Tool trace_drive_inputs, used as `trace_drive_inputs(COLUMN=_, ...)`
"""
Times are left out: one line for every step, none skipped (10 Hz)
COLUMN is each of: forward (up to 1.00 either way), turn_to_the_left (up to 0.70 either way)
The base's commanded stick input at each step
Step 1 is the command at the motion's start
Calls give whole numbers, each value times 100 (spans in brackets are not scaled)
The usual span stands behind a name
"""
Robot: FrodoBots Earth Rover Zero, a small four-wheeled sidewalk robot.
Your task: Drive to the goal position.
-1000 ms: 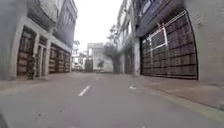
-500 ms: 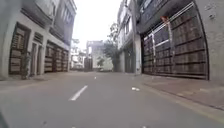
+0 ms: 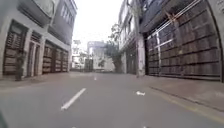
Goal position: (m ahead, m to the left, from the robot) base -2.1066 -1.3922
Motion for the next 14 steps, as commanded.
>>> trace_drive_inputs(forward=84, turn_to_the_left=-8)
trace_drive_inputs(forward=83, turn_to_the_left=-12)
trace_drive_inputs(forward=82, turn_to_the_left=-16)
trace_drive_inputs(forward=81, turn_to_the_left=-20)
trace_drive_inputs(forward=80, turn_to_the_left=-24)
trace_drive_inputs(forward=80, turn_to_the_left=-28)
trace_drive_inputs(forward=79, turn_to_the_left=-32)
trace_drive_inputs(forward=85, turn_to_the_left=-34)
trace_drive_inputs(forward=85, turn_to_the_left=-34)
trace_drive_inputs(forward=85, turn_to_the_left=-34)
trace_drive_inputs(forward=85, turn_to_the_left=-34)
trace_drive_inputs(forward=85, turn_to_the_left=-34)
trace_drive_inputs(forward=85, turn_to_the_left=-34)
trace_drive_inputs(forward=85, turn_to_the_left=-34)
